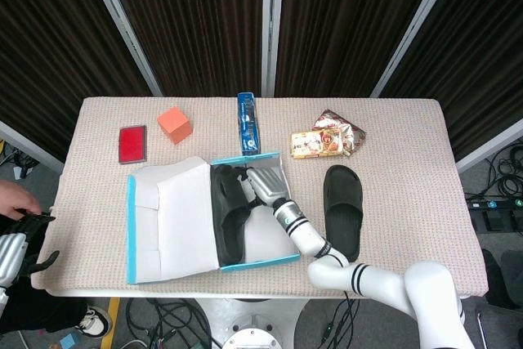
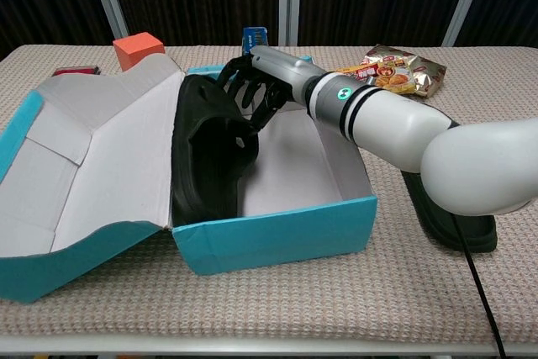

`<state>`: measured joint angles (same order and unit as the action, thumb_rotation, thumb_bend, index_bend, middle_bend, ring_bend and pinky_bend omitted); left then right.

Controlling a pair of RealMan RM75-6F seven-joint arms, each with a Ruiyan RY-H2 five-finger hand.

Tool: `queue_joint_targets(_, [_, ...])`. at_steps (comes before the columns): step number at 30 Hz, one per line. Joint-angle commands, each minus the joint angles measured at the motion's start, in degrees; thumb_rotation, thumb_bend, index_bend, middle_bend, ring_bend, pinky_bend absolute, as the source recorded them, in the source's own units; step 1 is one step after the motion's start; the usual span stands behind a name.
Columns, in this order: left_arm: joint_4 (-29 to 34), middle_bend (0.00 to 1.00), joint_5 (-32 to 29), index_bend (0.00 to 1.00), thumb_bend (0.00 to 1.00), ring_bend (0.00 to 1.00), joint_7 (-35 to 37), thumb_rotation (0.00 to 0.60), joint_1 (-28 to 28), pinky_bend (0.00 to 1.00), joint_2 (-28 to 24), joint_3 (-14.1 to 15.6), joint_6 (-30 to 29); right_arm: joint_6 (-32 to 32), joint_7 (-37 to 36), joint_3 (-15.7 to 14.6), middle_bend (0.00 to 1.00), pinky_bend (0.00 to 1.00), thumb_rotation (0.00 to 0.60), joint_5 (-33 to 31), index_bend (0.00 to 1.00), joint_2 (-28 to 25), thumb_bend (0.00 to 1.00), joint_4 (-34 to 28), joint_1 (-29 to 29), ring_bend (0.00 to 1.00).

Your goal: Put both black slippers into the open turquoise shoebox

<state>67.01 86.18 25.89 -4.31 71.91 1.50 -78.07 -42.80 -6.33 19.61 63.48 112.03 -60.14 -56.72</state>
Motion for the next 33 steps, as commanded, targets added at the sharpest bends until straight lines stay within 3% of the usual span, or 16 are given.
queue_joint_targets(1, [-0.1,0.23,-0.01,0.24,0.26,0.13,0.01,0.6,-0.03,0.25,0.08,-0.01,0.05,0.41,0.44,0.13,0.54,0.5,0.6,-0.2,0.64,0.12,0.17,-0.04,-0.31,0.34])
queue_joint_targets(13, [-1.2,0.23,-0.2,0.24,0.26,0.13,0.51,0.6,0.03,0.25,0.6,-0.01,0.26,-0.05,5.48,0.26,0.54,0.5,0.6,-1.97,0.65,0.28,0.21,0.97,-0.74,0.34])
queue_joint_targets(17, [-1.53,0.23,-0.17,0.24,0.26,0.13,0.56,0.6,0.03,0.25,0.8,0.15,0.53,0.58,6.13,0.26,0.51,0.5,0.6,-2.31,0.62,-0.32,0.12,0.16,-0.81,0.33])
queue_joint_targets(20, [-1.51,0.23,-0.21,0.24,0.26,0.13,0.64,0.6,-0.03,0.25,0.82,0.02,0.49,2.18,5.61,0.36,0.46,0.48,0.6,-2.8,0.52,-1.24,0.04,-0.88,-0.91,0.28])
queue_joint_targets(27, [-1.61,0.23,-0.28,0.24,0.26,0.13,1.01,0.6,0.02,0.25,0.87,0.09,0.65,8.96,5.44,-0.23,0.24,0.31,0.6,-6.01,0.06,-4.62,0.0,-3.41,-1.65,0.06])
queue_joint_targets(29, [-1.76,0.23,-0.34,0.24,0.26,0.13,1.08,0.6,0.03,0.25,0.95,0.15,0.85,9.53,5.38,-0.18,0.18,0.26,0.6,-6.81,0.01,-5.34,0.0,-4.13,-1.64,0.01])
queue_joint_targets(33, [-1.96,0.23,-0.28,0.24,0.26,0.13,1.25,0.6,0.07,0.25,1.01,0.15,0.74,9.74,4.87,0.36,0.13,0.24,0.6,-8.24,0.0,-7.35,0.0,-6.89,-1.36,0.0])
